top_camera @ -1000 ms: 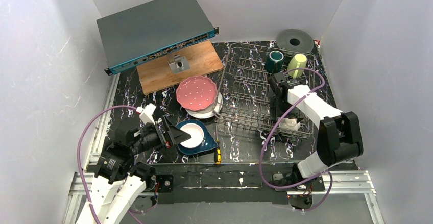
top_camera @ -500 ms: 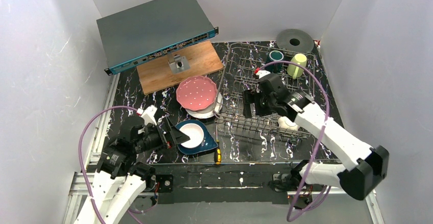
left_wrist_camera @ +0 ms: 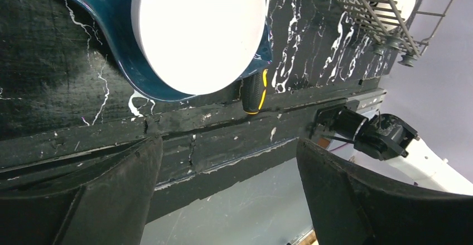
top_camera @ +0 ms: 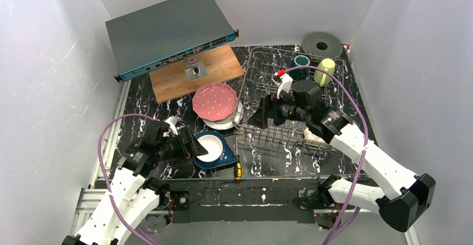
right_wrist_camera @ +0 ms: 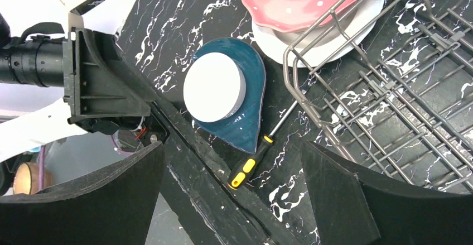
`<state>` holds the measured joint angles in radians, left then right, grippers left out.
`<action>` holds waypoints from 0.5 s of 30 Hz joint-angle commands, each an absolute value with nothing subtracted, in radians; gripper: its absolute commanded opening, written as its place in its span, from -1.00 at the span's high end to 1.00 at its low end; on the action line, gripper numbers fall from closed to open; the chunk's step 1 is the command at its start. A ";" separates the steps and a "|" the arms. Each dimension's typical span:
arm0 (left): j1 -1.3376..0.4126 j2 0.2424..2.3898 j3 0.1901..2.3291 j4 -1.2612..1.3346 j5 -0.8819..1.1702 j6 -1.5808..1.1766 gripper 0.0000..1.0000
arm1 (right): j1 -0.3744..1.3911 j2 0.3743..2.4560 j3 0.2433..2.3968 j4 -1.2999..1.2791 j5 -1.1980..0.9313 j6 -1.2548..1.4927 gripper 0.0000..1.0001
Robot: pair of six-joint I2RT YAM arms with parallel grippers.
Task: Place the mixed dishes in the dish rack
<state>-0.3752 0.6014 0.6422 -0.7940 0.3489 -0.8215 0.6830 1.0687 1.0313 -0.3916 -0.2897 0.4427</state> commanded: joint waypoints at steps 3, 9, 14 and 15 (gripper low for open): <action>-0.376 0.692 0.655 -0.781 0.305 -0.751 -0.74 | 0.684 1.054 1.037 -0.356 -0.301 0.414 -0.96; -0.377 0.853 0.715 -0.772 0.272 -0.681 -0.67 | 0.684 1.025 1.012 -0.366 -0.285 0.415 -0.96; -0.376 0.961 0.766 -0.761 0.234 -0.613 -0.38 | 0.683 1.001 1.018 -0.401 -0.246 0.396 -0.96; -0.375 0.985 0.771 -0.758 0.228 -0.598 -0.35 | 0.682 0.996 1.017 -0.405 -0.241 0.392 -0.96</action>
